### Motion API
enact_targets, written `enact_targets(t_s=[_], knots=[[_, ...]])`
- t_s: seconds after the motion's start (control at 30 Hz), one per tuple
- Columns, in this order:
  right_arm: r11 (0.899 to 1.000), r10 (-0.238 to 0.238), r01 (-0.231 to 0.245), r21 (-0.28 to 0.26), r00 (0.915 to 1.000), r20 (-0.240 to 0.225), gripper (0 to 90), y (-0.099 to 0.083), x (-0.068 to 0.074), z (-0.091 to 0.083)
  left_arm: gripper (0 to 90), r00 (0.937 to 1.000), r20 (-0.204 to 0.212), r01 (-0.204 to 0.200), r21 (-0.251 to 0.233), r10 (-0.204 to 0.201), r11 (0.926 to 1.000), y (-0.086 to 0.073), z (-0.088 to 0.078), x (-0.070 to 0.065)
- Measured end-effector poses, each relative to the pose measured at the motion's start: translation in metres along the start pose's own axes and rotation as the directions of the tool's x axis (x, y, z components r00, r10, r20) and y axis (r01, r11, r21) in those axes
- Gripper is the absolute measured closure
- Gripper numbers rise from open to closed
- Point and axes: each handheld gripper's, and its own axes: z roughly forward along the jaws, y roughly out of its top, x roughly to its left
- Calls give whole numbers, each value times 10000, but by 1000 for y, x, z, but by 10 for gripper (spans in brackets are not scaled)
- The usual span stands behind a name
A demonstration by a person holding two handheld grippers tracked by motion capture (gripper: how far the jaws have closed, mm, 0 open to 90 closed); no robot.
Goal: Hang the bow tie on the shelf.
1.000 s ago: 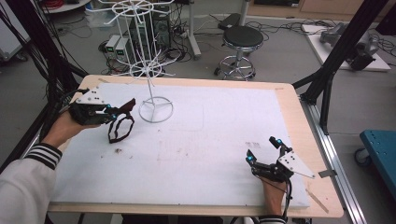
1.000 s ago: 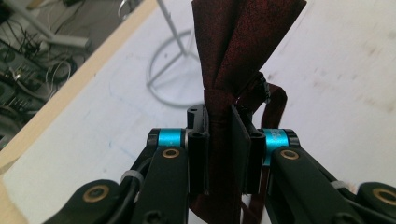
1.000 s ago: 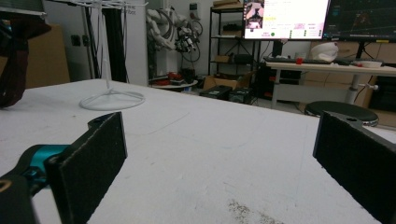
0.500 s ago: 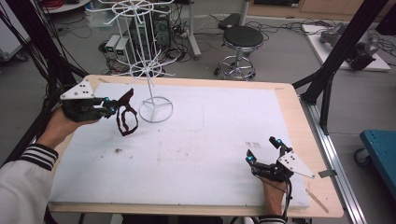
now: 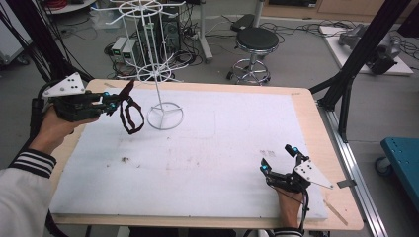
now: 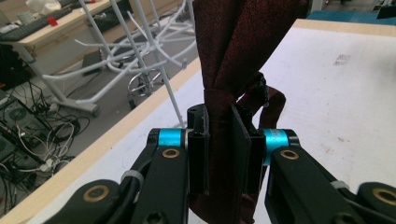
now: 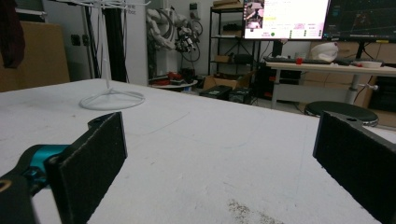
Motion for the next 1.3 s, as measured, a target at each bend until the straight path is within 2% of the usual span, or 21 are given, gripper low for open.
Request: enact_targets(t_s=[0.27,0.53,0.83,1.03,1.3], knots=[[10000,14,-14,3,10000,-2,21,0,0,0,775,9999,-98,-46,-383,43,9993,10,-8,0],[10000,5,-5,11,10000,8,21,0,0,0,775,9997,-206,-108,-563,96,9984,21,-7,1],[10000,5,-5,10,10000,7,21,0,0,0,775,9988,-404,263,-728,-293,9970,20,1,11],[10000,-3,3,17,10000,16,21,0,0,0,775,9959,-553,668,-850,-717,9941,17,8,18],[10000,17,-17,36,10000,11,21,0,0,0,775,9939,-577,893,-795,-940,9928,14,17,23]])
